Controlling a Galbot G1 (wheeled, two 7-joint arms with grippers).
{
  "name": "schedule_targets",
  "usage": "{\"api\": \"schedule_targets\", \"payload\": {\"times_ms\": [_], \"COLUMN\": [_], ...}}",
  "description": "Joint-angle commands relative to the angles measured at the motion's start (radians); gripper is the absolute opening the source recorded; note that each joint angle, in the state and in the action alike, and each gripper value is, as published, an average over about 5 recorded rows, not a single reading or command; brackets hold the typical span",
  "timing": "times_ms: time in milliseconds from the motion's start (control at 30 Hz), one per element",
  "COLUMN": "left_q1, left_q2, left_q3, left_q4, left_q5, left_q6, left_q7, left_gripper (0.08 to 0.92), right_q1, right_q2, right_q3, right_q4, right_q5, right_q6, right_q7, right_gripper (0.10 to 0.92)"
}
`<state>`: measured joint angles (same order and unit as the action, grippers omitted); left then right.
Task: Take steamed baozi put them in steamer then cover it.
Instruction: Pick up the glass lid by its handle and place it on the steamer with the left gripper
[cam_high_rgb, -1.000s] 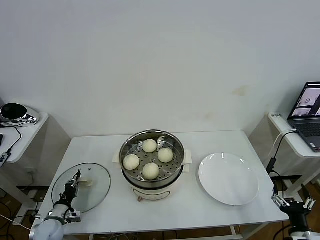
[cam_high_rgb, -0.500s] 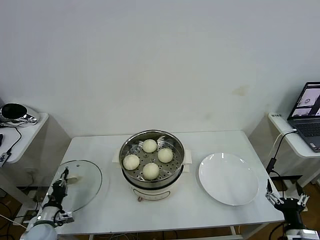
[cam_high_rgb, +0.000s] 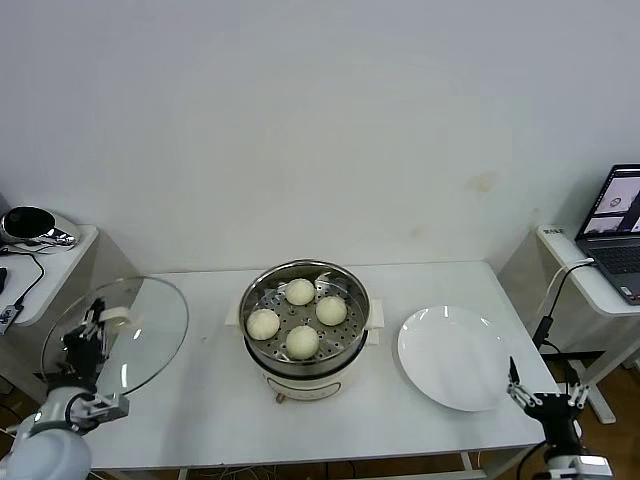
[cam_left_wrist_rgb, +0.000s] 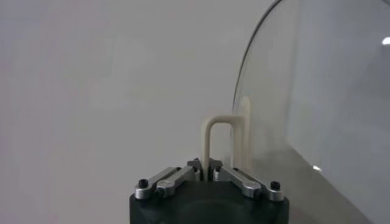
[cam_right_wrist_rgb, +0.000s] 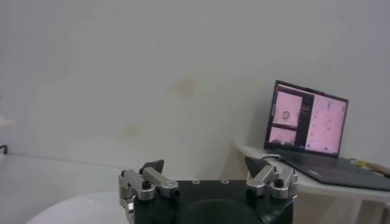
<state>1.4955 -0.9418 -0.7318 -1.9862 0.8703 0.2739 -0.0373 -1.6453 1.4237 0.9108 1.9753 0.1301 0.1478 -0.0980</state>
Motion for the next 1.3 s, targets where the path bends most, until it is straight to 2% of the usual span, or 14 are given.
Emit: {"api": "schedule_targets", "payload": {"times_ms": [33, 133, 233, 433, 567, 733, 967, 1300], "left_q1": [-0.133, -0.250, -0.360, -0.548, -0.623, -0.669, -0.686, -0.648], "left_q2": [0.137, 0.134, 0.097, -0.059, -0.155, -0.261, -0.354, -0.416], "left_q3": [0.276, 0.415, 0.535, 0.694, 0.757, 0.812, 0.858, 0.839], "left_q4": [-0.238, -0.218, -0.172, -0.082, -0.019, 0.042, 0.119, 0.171], "left_q5": [-0.089, -0.049, -0.002, 0.193, 0.328, 0.429, 0.464, 0.519], "left_q6": [0.201, 0.248, 0.292, 0.345, 0.351, 0.346, 0.351, 0.351], "left_q7": [0.106, 0.131, 0.166, 0.269, 0.315, 0.339, 0.357, 0.379], "left_gripper": [0.141, 0.141, 0.141, 0.141, 0.141, 0.141, 0.141, 0.141], "right_q1": [0.011, 0.019, 0.028, 0.044, 0.051, 0.051, 0.051, 0.047], "right_q2": [0.025, 0.039, 0.058, 0.084, 0.088, 0.088, 0.091, 0.084], "right_q3": [-0.058, -0.067, -0.079, -0.107, -0.112, -0.112, -0.118, -0.117], "right_q4": [0.006, 0.005, 0.000, -0.008, -0.017, -0.026, -0.028, -0.028], "right_q5": [-0.060, -0.094, -0.138, -0.191, -0.204, -0.205, -0.207, -0.204], "right_q6": [0.002, 0.001, -0.002, -0.008, -0.009, -0.007, -0.008, -0.005], "right_q7": [0.008, 0.017, 0.029, 0.047, 0.050, 0.051, 0.051, 0.049], "right_gripper": [0.823, 0.823, 0.823, 0.823, 0.823, 0.823, 0.823, 0.823]}}
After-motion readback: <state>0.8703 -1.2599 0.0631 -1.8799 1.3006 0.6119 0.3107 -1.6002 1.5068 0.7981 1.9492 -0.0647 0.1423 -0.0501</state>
